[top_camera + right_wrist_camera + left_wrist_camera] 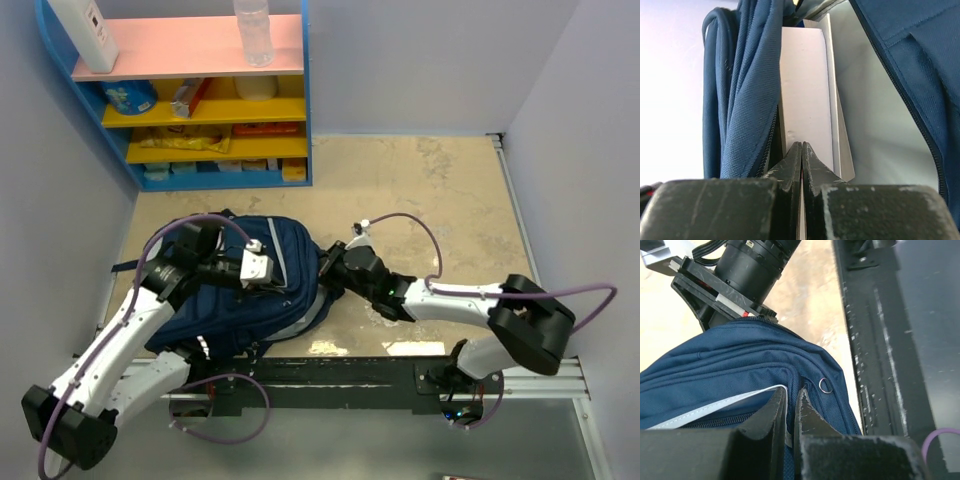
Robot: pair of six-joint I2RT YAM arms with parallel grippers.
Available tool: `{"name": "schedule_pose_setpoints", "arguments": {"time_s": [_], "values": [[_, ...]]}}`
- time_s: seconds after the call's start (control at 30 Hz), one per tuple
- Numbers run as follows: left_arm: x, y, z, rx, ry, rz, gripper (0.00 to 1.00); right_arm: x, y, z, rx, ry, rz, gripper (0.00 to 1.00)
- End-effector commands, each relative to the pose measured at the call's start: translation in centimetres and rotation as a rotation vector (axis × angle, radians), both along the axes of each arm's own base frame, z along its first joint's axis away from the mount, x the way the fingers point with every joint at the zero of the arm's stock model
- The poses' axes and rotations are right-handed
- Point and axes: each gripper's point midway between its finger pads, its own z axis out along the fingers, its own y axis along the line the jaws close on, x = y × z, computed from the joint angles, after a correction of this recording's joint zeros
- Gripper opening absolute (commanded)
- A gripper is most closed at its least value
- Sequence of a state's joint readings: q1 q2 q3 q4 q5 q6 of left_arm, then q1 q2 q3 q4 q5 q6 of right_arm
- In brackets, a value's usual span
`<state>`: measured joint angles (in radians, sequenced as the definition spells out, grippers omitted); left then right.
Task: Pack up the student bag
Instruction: Place the book in the student bag.
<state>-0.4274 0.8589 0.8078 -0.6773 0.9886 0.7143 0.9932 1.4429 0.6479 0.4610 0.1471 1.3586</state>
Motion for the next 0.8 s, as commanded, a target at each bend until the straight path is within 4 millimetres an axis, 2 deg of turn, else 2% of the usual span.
{"name": "schedule_pose_setpoints", "arguments": {"time_s": [0.0, 0.03, 0.1, 0.17, 0.2, 0.27, 0.33, 0.4, 0.43, 0.47, 0.5, 0.53, 0.6, 0.63, 0.67, 0.7, 0.73, 0.77], "values": [[0.6, -5.5, 8.9, -0.223, -0.261, -0.265, 0.0, -4.4, 1.0, 5.9, 0.158, -0.069, 0.169, 0.0], [0.6, -6.0, 10.2, -0.225, -0.287, -0.281, 0.0, -4.4, 0.9, 5.7, 0.158, -0.061, 0.165, 0.0], [0.2, -7.2, 8.8, -0.16, -0.269, -0.333, 0.0, -4.5, 0.9, 5.2, 0.166, -0.048, 0.164, 0.0], [-0.3, -7.7, 9.0, -0.108, -0.267, -0.364, 0.01, -4.3, 1.5, 5.7, 0.195, -0.062, 0.171, 0.0], [-0.7, -8.6, 8.1, -0.066, -0.25, -0.386, 0.0, -4.1, 2.3, 5.5, 0.189, -0.064, 0.187, 0.0], [-1.6, -9.0, 7.8, -0.025, -0.226, -0.405, 0.0, -4.4, 3.4, 5.5, 0.19, -0.065, 0.235, 0.0], [-2.7, -8.9, 6.2, 0.013, -0.182, -0.423, 0.0, -5.1, 4.3, 4.8, 0.185, -0.046, 0.296, 0.0], [-2.7, -8.2, 4.5, 0.041, -0.16, -0.379, 0.0, -4.7, 3.5, 3.7, 0.134, -0.033, 0.281, 0.01], [-2.2, -8.3, 4.6, 0.031, -0.188, -0.347, 0.0, -4.2, 2.6, 4.4, 0.115, -0.046, 0.24, 0.17], [-1.9, -8.0, 4.1, 0.039, -0.2, -0.319, 0.08, -4.1, 1.3, 2.6, 0.026, -0.008, 0.217, 0.23], [-1.6, -7.2, 3.5, 0.057, -0.233, -0.27, 0.16, -3.5, 0.3, 2.3, -0.023, -0.027, 0.193, 0.27], [-0.8, -7.3, 4.2, 0.031, -0.258, -0.212, 0.3, -3.7, -0.9, 2.6, -0.057, -0.03, 0.183, 0.37], [0.5, -6.5, 4.8, 0.029, -0.308, -0.101, 0.42, -2.8, -2.7, 3.0, -0.115, -0.073, 0.142, 0.52], [0.9, -6.4, 5.2, 0.023, -0.323, -0.071, 0.51, -2.9, -3.6, 2.6, -0.153, -0.07, 0.129, 0.57], [1.1, -6.1, 5.2, 0.033, -0.33, -0.056, 0.54, -2.6, -4.4, 3.8, -0.147, -0.105, 0.104, 0.64], [1.5, -5.7, 5.4, 0.049, -0.345, -0.031, 0.59, -2.4, -5.1, 3.8, -0.163, -0.123, 0.099, 0.66], [1.6, -5.3, 5.2, 0.074, -0.336, -0.015, 0.74, -2.5, -5.4, 4.1, -0.168, -0.137, 0.097, 0.67], [1.9, -5.0, 5.3, 0.09, -0.333, 0.008, 0.75, -2.6, -6.0, 4.6, -0.175, -0.153, 0.095, 0.68]]}}
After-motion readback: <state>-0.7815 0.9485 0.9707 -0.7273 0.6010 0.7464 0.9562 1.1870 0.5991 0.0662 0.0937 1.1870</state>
